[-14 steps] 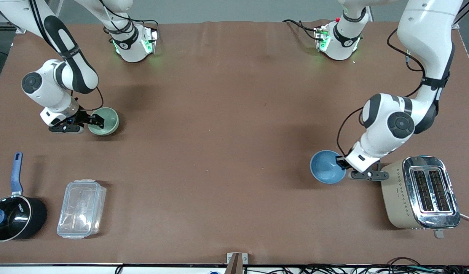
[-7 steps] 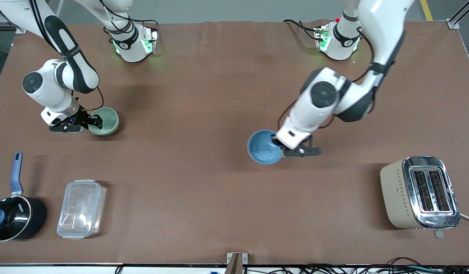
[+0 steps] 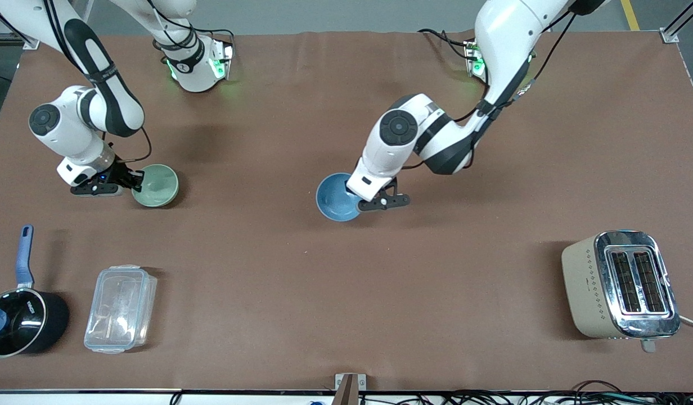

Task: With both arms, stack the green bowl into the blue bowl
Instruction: 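Carry the blue bowl to mid-table while the right gripper lifts green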

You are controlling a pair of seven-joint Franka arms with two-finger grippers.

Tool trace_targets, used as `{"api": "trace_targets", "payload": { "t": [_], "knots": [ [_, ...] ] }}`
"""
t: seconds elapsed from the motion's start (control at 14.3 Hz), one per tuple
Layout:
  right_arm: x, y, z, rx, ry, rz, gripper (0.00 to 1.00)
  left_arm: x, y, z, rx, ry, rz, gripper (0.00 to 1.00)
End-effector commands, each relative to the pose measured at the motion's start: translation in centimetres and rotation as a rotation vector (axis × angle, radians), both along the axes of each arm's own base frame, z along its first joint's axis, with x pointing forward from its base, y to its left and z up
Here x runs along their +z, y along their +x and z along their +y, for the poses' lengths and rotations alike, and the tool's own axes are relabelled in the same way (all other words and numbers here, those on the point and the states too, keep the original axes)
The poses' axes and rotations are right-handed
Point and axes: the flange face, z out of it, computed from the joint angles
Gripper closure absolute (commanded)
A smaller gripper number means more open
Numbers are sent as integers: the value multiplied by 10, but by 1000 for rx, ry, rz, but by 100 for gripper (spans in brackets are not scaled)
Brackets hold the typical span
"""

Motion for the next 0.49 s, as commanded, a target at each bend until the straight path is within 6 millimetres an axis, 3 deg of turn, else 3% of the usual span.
{"api": "trace_targets", "payload": {
  "t": [0.0, 0.07, 0.28, 0.42],
  "knots": [
    [23, 6, -2, 5, 16, 41, 99, -10, -3, -17, 28, -23, -17, 100],
    [41, 15, -3, -5, 25, 69, 99, -20, -12, -27, 24, -22, -9, 100],
    [95, 46, -4, -3, 48, 142, 99, -43, -18, -30, 28, 30, -39, 100],
    [144, 73, 3, -23, 103, 176, 99, -56, -20, -33, 39, 35, -65, 100]
  ]
}}
